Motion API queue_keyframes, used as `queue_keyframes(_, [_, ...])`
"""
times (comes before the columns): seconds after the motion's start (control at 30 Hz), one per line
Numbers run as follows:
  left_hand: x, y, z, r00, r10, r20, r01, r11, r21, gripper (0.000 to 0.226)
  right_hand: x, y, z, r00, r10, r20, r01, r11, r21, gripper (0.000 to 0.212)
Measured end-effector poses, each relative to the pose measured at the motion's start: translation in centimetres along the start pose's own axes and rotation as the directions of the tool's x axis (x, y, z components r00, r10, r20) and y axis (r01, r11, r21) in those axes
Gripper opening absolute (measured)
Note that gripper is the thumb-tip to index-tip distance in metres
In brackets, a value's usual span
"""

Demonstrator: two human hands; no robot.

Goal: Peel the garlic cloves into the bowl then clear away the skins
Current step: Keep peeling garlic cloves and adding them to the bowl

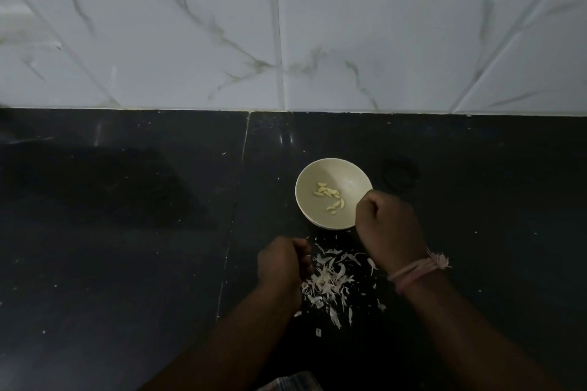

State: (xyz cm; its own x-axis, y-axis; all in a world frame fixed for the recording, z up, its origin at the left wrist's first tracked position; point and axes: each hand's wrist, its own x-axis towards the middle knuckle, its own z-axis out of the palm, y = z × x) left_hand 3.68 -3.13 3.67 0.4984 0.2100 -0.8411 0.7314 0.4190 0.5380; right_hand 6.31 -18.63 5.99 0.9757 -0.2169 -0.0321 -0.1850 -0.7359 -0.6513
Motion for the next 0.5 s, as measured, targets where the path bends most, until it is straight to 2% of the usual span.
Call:
queue_keyframes(0.1, [0.2,0.5,0.6,0.993,-0.039,0.11,0.042,0.999,-0.025,0.015,1.6,-0.2,0.5,0.984,-0.138,0.11,0.147,0.986,-0.074,0.022])
queue_keyframes(0.17, [0.6,0.4,1.0,0.993,0.001,0.121,0.004,0.999,-0.043,0.013,3.5,-0.7,1.0,0.911,-0.211,0.354,0.312,0.914,-0.259,0.035])
queue_keyframes(0.2, [0.8,0.4,1.1,0.992,0.016,0.129,-0.008,0.998,-0.06,0.018,4.4,-1.2,1.3,0.857,-0.176,0.484,0.383,0.846,-0.371,0.039])
queue_keyframes(0.27, [1.2,0.5,1.4,0.991,0.035,0.127,-0.025,0.997,-0.079,0.025,5.7,-1.8,2.1,0.778,-0.086,0.622,0.489,0.706,-0.513,0.041])
queue_keyframes(0.33, [1.4,0.7,1.6,0.991,0.045,0.122,-0.036,0.996,-0.081,0.024,6.5,-1.9,2.9,0.745,-0.029,0.666,0.53,0.632,-0.566,0.039])
queue_keyframes(0.43, [1.7,0.9,2.2,0.99,0.03,0.135,-0.016,0.994,-0.108,0.022,7.0,-1.9,3.8,0.743,0.03,0.668,0.514,0.614,-0.599,0.039])
queue_keyframes(0.5, [1.6,1.1,2.4,0.991,0.019,0.133,0.001,0.989,-0.145,0.023,7.4,-2.1,4.1,0.764,0.044,0.643,0.471,0.643,-0.604,0.034])
